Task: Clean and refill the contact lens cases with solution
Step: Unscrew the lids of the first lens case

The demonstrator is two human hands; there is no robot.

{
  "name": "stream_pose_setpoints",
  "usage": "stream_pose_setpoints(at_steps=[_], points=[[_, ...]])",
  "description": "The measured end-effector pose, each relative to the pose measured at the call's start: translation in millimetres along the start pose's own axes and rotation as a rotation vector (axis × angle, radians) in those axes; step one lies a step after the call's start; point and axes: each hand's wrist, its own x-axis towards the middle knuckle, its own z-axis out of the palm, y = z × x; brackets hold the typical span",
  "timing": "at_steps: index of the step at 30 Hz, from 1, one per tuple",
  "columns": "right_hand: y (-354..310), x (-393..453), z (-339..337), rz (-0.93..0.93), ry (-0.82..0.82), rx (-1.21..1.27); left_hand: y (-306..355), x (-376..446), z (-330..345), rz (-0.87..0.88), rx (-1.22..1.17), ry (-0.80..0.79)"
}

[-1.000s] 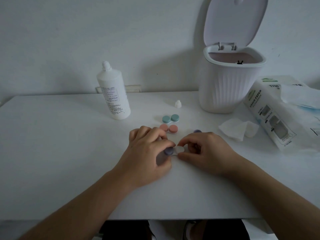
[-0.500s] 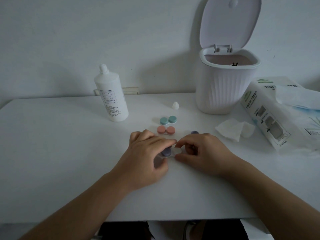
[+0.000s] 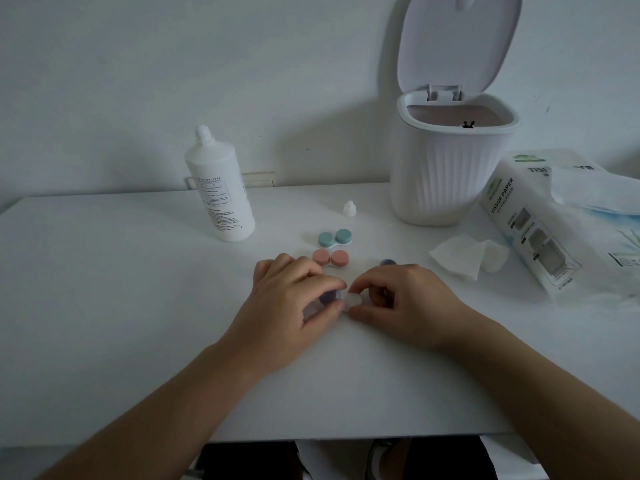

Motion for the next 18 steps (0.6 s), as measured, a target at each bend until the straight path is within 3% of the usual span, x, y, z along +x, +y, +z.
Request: stream_pose_setpoints(at_steps=[5, 9, 16, 18], points=[[1, 1, -1, 0.013, -0.021, 0.0, -4, 5, -4, -0.208, -0.193, 0.185], [1, 1, -1, 0.014, -0.027, 0.0, -6, 8, -5, -0.299, -0.265, 0.208], [1, 1, -2, -0.003, -0.024, 0.004, -11, 14, 2, -0.23, -0.188, 0.124], [1, 1, -3, -0.006, -0.029, 0.008, -12, 14, 4, -0.188, -0.069, 0.123]])
